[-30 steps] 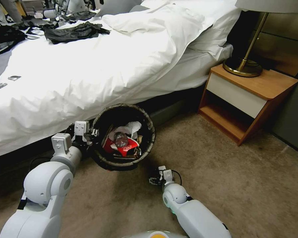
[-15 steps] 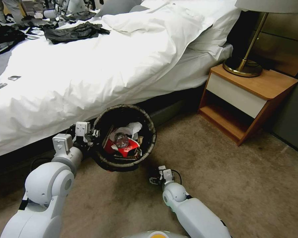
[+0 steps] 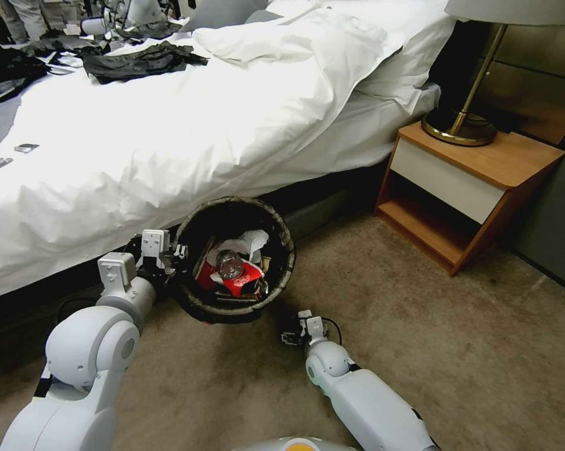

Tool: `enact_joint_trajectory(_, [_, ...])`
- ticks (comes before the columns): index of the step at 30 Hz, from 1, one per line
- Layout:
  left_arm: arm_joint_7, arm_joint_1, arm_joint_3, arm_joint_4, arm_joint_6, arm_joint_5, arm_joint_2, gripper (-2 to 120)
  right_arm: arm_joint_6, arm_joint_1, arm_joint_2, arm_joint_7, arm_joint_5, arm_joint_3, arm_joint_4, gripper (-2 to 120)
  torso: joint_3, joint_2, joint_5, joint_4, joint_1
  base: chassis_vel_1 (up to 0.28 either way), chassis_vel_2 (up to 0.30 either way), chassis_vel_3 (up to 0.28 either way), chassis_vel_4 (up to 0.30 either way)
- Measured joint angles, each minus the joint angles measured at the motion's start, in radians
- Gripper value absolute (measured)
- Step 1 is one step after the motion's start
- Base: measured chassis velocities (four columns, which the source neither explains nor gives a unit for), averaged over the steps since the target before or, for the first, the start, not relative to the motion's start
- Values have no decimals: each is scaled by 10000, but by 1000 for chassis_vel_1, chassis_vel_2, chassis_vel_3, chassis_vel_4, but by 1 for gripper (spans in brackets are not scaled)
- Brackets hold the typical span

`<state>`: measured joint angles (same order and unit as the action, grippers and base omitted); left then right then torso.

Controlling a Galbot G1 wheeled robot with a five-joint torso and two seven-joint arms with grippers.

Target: Pick up the trash bin, then pick up the garbage from the floor and place it into the trash bin.

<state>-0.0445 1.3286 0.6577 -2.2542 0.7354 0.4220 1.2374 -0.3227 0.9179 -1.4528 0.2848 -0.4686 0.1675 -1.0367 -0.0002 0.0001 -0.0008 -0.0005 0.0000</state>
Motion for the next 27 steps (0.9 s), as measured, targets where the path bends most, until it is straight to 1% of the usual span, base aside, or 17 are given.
enact_joint_trajectory(1, [10, -19, 11, 24, 0, 4, -14, 1, -29, 68, 34, 4, 0, -8, -83, 88, -1, 0, 3, -1, 0, 0, 0, 0, 0])
enact_joint_trajectory(3, [19, -54, 14, 92, 0, 7, -25, 1, -155, 276, 157, 120, -42, -3, -401, 82, 0, 0, 9, 9, 0, 0, 0, 0, 0])
enact_joint_trajectory(4, [19, -54, 14, 92, 0, 7, -25, 1, -155, 276, 157, 120, -42, -3, -401, 82, 0, 0, 9, 9, 0, 0, 0, 0, 0])
enact_joint_trajectory(6, [22, -76, 13, 123, 0, 6, -26, 1, -300, 486, 327, 271, -133, 43, -788, 74, 0, 0, 11, 11, 0, 0, 0, 0, 0])
enact_joint_trajectory(7, [25, -100, 10, 157, 0, 6, -17, 1, -432, 660, 485, 415, -279, 106, -1152, 70, 0, 0, 11, 10, 0, 0, 0, 0, 0])
enact_joint_trajectory(8, [25, -100, 10, 157, 0, 6, -17, 1, -432, 660, 485, 415, -279, 106, -1152, 70, 0, 0, 11, 10, 0, 0, 0, 0, 0])
enact_joint_trajectory(10, [41, -144, -14, 195, 0, 9, 0, 1, -642, 883, 729, 611, -517, 216, -1648, 61, 1, 0, 12, 8, 0, 0, 0, 0, 0])
enact_joint_trajectory(12, [42, -165, -31, 204, 0, 10, 10, 1, -669, 951, 817, 642, -569, 245, -1773, 59, 1, -1, 12, 6, 0, 0, 0, 0, 0])
enact_joint_trajectory(13, [43, -196, -55, 224, 0, 11, 25, 1, -683, 995, 880, 657, -596, 259, -1840, 53, 1, 0, 10, 6, 0, 0, 0, 0, 0])
enact_joint_trajectory(15, [43, -203, -67, 232, 0, 11, 35, 1, -683, 1007, 890, 660, -598, 258, -1841, 51, 1, 0, 10, 3, 0, 0, 0, 0, 0])
enact_joint_trajectory(16, [44, -203, -80, 233, 0, 11, 55, 1, -682, 1020, 887, 670, -601, 230, -1826, 44, 1, 0, 7, 3, 0, 0, 0, 0, 0])
enact_joint_trajectory(17, [44, -203, -80, 233, 0, 11, 55, 1, -682, 1020, 887, 670, -601, 230, -1826, 44, 1, 0, 7, 3, 0, 0, 0, 0, 0])
enact_joint_trajectory(19, [47, -168, -83, 233, 0, 11, 62, 1, -681, 1048, 868, 674, -604, 178, -1795, 37, 0, 1, 5, 0, -1, 0, 0, 0, 0])
enact_joint_trajectory(21, [49, -163, -81, 233, 0, 10, 61, 1, -681, 1048, 862, 674, -604, 175, -1771, 34, 0, 1, 1, 0, 0, 0, 0, 0, 0])
enact_joint_trajectory(22, [52, -163, -75, 233, 0, 10, 57, 1, -679, 1047, 853, 673, -595, 174, -1726, 29, 0, 1, 1, -1, -1, 0, 0, 0, 0])
enact_joint_trajectory(24, [53, -165, -72, 233, 0, 10, 55, 1, -679, 1043, 853, 672, -593, 174, -1718, 28, -1, 1, 1, -1, -1, 0, 0, 0, 0])
enact_joint_trajectory(27, [58, -177, -74, 233, 0, 12, 70, 1, -679, 1009, 833, 681, -592, 172, -1670, 16, 1, 1, 4, 3, -1, 0, 0, 0, 0])
